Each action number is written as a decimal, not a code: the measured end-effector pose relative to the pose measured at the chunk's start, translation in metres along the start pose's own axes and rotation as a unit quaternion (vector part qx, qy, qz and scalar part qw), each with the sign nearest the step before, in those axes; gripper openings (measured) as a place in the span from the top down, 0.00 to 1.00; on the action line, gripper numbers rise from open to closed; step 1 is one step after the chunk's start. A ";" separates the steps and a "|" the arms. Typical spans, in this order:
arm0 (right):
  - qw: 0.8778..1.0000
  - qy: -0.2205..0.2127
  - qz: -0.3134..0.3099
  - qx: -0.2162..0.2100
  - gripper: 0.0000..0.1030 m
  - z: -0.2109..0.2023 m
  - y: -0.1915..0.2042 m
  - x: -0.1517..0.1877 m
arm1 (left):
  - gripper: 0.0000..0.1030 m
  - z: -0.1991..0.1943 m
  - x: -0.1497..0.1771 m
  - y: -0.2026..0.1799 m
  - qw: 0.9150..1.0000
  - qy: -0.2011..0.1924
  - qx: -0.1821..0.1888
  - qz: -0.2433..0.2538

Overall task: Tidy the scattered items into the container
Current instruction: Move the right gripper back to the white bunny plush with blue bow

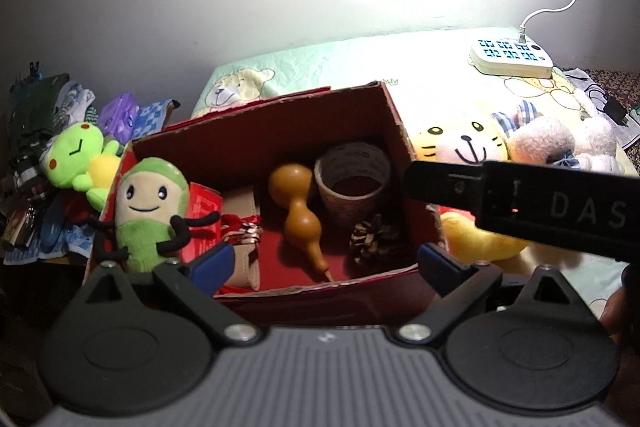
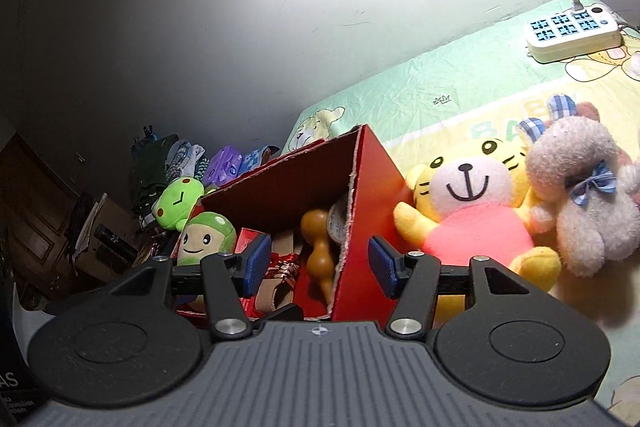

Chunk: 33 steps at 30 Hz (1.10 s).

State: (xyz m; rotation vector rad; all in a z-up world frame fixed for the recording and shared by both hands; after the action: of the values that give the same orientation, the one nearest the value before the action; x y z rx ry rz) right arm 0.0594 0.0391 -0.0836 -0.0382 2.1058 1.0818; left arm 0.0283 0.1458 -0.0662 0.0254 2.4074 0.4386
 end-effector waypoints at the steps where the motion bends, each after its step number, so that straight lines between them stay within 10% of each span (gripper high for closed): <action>1: 1.000 0.000 0.002 0.002 0.44 -0.004 -0.004 -0.001 | 0.04 -0.002 -0.001 -0.006 1.000 0.001 0.003 0.001; 23: 0.991 -0.042 0.105 0.066 0.45 -0.100 -0.134 -0.005 | 0.04 -0.041 0.003 -0.162 0.987 -0.027 0.143 0.062; 33: 0.984 -0.058 0.140 0.095 0.46 -0.135 -0.175 -0.005 | 0.04 -0.023 -0.005 -0.196 0.974 -0.007 0.225 0.011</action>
State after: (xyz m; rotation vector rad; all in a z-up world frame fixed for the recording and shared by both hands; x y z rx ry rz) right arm 0.0412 -0.1701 -0.1522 0.4154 2.1399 1.0078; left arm 0.0367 -0.0472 -0.1088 0.2536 2.4452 -0.1045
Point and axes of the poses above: each gripper's, at about its wrist camera, not at the fingertips, and z roughly the way its jaws point, y to its left, x to its underside, the point moved 8 cm from there along z, roughly the way its jaws point, and after that the axes turned 12 degrees about -x, right-handed, at the moved point
